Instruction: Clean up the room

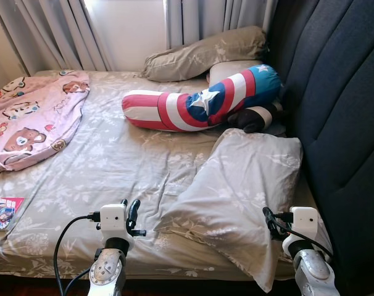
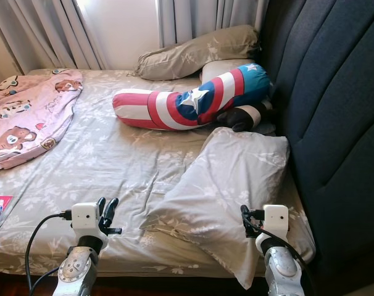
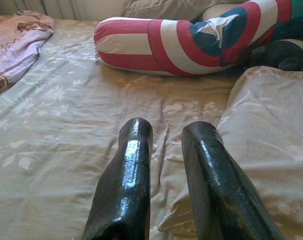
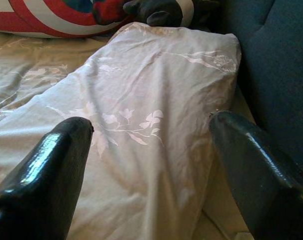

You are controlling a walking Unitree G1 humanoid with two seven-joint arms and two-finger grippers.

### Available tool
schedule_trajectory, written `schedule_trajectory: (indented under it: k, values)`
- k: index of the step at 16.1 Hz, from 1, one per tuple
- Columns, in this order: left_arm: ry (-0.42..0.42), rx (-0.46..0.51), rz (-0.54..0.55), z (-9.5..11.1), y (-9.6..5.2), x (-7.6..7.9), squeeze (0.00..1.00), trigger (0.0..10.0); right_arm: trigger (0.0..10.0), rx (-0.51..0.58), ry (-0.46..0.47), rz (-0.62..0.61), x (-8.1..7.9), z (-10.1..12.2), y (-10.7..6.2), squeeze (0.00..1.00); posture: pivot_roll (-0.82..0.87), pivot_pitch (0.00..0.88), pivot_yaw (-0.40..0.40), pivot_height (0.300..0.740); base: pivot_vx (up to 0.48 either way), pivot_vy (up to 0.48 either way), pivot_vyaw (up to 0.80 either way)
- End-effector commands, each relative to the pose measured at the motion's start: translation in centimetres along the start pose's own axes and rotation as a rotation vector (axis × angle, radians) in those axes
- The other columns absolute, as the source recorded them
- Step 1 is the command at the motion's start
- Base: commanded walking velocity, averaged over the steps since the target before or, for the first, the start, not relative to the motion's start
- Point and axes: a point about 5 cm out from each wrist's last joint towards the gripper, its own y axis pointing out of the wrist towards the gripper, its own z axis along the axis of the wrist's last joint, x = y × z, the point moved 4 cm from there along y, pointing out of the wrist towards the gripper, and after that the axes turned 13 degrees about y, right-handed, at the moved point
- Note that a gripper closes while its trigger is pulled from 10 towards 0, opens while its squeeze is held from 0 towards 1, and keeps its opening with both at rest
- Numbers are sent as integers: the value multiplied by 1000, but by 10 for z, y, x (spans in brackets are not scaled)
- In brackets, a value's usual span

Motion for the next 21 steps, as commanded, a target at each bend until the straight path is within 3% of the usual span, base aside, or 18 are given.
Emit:
schedule_trajectory:
  k: [1,7,21]
  values:
    - [0,4,8,2,0,-3,0,10000,10000,0,-5,-7,1,1,0,0,-23,0,-11,711,0,0,0]
    - [1,3,6,2,0,-3,0,10000,10000,12,6,5,-2,2,0,0,-22,0,-9,658,0,0,0]
    - [-2,-16,-4,-1,0,-1,0,10000,10000,0,4,-13,1,1,1,0,-17,0,-12,658,0,0,0]
